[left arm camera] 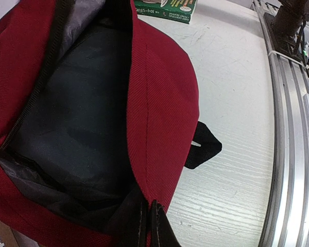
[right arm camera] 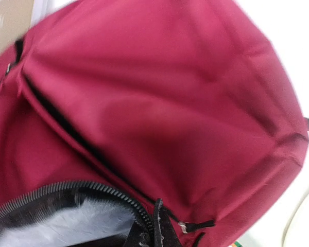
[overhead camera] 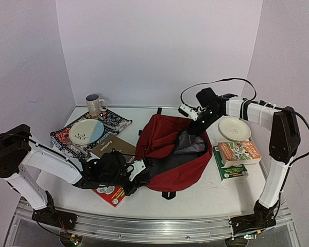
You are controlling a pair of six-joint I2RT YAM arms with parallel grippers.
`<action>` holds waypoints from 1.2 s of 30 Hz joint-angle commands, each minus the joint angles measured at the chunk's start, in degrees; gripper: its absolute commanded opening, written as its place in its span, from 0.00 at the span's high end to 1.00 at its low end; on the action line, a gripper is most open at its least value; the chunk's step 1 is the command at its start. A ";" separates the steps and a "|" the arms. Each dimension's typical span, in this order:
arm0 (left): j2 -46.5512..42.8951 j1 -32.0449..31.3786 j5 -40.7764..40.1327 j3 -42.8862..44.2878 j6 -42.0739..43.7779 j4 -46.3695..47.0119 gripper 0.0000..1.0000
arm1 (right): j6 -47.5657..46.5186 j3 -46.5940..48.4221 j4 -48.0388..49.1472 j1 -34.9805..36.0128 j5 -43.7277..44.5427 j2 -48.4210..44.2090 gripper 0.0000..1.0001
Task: Pack the student bag
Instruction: Pick up the largest pocket of the bag from the student bag, then place the largest pocket of the student bag.
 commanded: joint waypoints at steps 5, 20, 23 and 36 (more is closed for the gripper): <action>-1.74 -0.42 0.14 0.32 0.15 -1.88 0.96 | 13.57 6.57 0.56 -6.01 -9.67 -0.08 1.00; -4.97 -0.47 -10.76 2.72 -6.77 -1.96 0.78 | 22.81 3.51 2.66 -9.45 -6.25 7.33 0.88; -6.01 -0.03 -14.55 3.41 -11.18 -2.17 0.60 | 22.90 2.22 3.79 -9.39 -5.35 5.27 0.80; -10.29 14.19 -17.49 8.28 -33.59 -17.99 0.22 | 24.59 -5.26 7.82 -4.48 1.61 -8.64 0.35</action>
